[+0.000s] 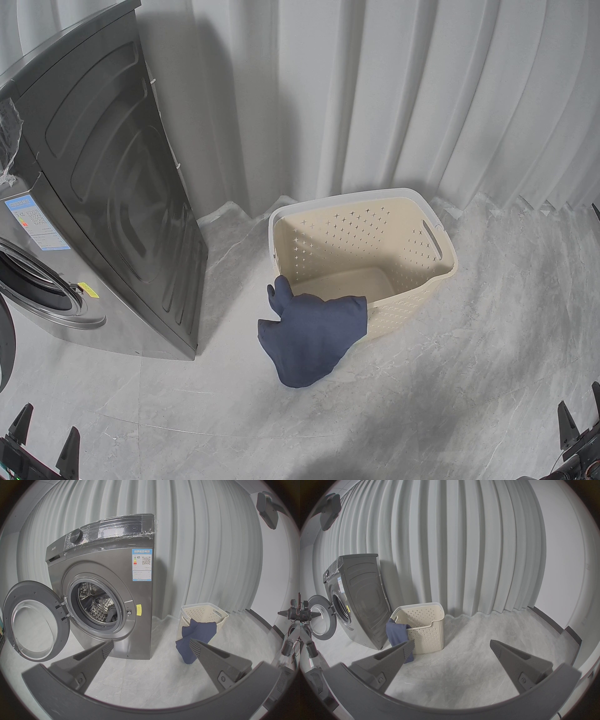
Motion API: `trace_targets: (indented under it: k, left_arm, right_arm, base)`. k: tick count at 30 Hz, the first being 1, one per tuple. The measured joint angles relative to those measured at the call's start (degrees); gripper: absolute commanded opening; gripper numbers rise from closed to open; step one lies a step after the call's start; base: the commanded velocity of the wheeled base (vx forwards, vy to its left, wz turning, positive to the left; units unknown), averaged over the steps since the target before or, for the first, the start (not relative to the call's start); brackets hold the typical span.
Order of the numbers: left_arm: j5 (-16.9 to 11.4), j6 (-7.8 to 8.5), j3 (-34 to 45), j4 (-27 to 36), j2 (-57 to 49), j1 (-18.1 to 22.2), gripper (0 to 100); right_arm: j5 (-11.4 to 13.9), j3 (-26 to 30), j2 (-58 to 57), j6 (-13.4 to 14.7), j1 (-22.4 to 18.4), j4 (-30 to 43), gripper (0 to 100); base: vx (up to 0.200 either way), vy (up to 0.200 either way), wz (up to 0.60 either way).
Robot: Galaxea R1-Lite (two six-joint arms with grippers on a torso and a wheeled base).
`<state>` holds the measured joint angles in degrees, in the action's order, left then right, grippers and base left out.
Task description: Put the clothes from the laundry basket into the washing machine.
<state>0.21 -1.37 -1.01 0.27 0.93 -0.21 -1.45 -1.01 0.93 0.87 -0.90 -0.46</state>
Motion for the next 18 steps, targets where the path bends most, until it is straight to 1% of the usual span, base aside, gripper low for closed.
trace_targets:
  k: [6, 10, 13, 16, 18]
  left_arm:
    - [0.00, -0.22, 0.00, 0.00, 0.00, 0.00, 100]
    - [0.01, -0.20, 0.00, 0.00, 0.00, 0.00, 100]
    - [0.01, -0.20, 0.00, 0.00, 0.00, 0.00, 100]
    - [0.01, -0.18, 0.00, 0.00, 0.00, -0.06, 100]
    - [0.01, -0.18, 0.00, 0.00, 0.00, -0.04, 100]
  right_arm:
    - [-0.07, 0.00, 0.00, -0.09, -0.02, -0.07, 100]
    - [0.55, 0.00, 0.00, -1.30, -0.06, -0.27, 100]
    - [0.55, -0.39, 0.00, -1.66, -0.02, -2.24, 100]
    - [0.55, -3.89, 0.61, -1.62, -0.20, -4.05, 100]
    - [0.66, -8.13, 1.99, -1.19, -0.22, -4.44, 100]
  base:
    - [0.000, 0.000, 0.00]
    - [0.000, 0.000, 0.00]
    - [0.000, 0.000, 0.00]
    - [0.000, 0.000, 0.00]
    - [0.000, 0.000, 0.00]
